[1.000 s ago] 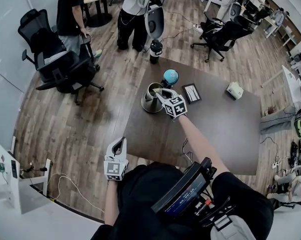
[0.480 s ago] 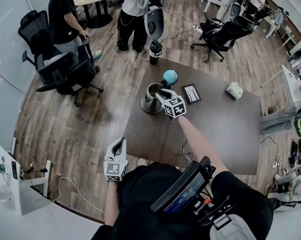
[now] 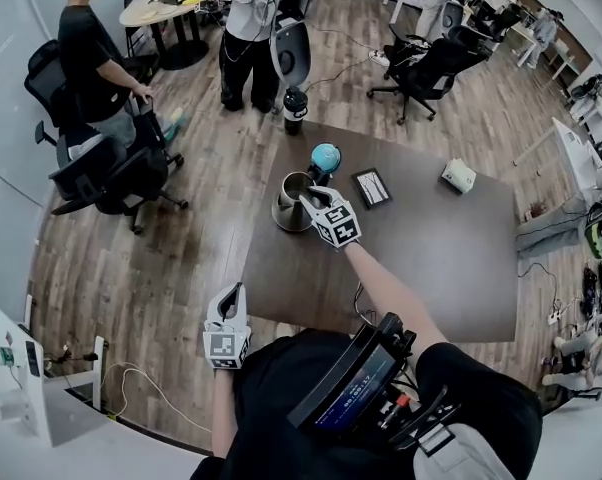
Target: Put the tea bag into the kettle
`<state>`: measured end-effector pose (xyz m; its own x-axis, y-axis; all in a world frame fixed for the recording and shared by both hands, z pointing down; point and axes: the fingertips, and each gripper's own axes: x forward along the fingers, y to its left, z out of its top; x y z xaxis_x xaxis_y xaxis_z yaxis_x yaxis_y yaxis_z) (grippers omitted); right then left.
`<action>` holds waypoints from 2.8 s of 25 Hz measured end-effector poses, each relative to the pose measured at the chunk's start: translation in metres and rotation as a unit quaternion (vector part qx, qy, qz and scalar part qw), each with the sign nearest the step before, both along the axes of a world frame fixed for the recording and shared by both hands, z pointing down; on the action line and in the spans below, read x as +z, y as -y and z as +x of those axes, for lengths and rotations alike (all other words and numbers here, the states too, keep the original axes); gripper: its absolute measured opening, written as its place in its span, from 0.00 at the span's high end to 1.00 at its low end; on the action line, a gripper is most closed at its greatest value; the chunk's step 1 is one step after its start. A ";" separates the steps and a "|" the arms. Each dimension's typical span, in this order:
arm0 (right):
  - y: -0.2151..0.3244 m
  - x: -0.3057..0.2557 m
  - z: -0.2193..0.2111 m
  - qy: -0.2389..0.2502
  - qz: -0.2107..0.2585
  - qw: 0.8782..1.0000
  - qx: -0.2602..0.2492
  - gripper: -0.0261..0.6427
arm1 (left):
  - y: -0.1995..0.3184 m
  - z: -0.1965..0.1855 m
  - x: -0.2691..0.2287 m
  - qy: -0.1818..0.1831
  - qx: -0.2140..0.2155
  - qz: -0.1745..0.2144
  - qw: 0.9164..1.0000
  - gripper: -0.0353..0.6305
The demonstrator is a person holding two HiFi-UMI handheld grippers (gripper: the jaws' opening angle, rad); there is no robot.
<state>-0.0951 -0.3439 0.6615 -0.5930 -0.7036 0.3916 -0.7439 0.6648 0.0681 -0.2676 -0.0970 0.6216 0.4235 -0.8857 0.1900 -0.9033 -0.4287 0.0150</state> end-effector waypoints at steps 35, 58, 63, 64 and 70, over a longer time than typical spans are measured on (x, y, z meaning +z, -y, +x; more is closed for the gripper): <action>-0.236 -0.031 -0.024 0.147 0.039 0.986 -0.074 0.95 | -0.025 0.038 0.028 0.017 0.082 -0.014 0.996 0.94; -0.287 -0.035 0.149 0.112 0.053 0.979 0.164 0.95 | -0.021 0.257 0.026 0.024 0.371 -0.032 0.928 0.94; -0.300 -0.050 0.200 0.111 0.072 0.971 0.201 0.95 | -0.025 0.316 0.013 0.028 0.410 -0.032 0.911 0.94; -0.305 -0.055 0.213 0.111 0.076 0.968 0.210 0.95 | -0.030 0.330 0.009 0.029 0.422 -0.030 0.906 0.94; -0.322 -0.068 0.278 0.114 0.093 0.956 0.253 0.95 | -0.058 0.407 -0.007 0.036 0.470 -0.022 0.881 0.94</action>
<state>0.1828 -0.0215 0.5938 -0.2137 -0.9679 0.1322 -0.9766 0.2086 -0.0517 0.1394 -0.0391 0.6141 0.9521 -0.1402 0.2719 -0.1476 -0.9890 0.0068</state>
